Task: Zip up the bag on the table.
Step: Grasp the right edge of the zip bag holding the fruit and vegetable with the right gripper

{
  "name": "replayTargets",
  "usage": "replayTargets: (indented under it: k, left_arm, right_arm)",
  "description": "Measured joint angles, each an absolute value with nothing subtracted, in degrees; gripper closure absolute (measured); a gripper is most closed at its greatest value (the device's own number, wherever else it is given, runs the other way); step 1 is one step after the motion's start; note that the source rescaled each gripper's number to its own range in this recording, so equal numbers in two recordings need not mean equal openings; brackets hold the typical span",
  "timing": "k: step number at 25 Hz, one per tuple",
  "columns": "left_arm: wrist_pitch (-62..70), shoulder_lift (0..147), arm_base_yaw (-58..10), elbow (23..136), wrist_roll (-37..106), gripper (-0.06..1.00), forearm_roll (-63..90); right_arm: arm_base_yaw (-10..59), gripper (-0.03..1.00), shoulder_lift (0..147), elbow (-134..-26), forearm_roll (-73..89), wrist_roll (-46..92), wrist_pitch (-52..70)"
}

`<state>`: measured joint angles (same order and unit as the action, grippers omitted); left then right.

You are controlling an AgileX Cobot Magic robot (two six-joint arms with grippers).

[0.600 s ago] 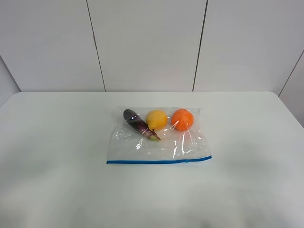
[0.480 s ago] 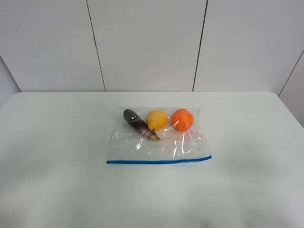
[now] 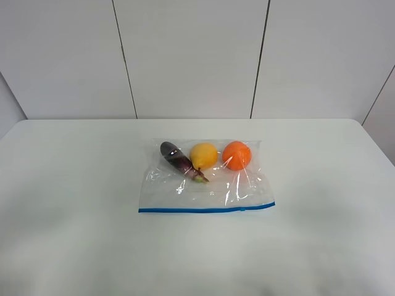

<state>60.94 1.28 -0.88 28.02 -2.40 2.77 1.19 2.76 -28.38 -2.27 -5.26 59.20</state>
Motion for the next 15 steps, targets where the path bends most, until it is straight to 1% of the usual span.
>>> replayTargets:
  k: [15]
  left_arm:
    - [60.9, 1.3, -0.9, 28.0, -2.4, -0.06, 2.8]
  right_arm:
    - [1.2, -0.03, 2.8, -29.7, -2.1, -5.3, 59.0]
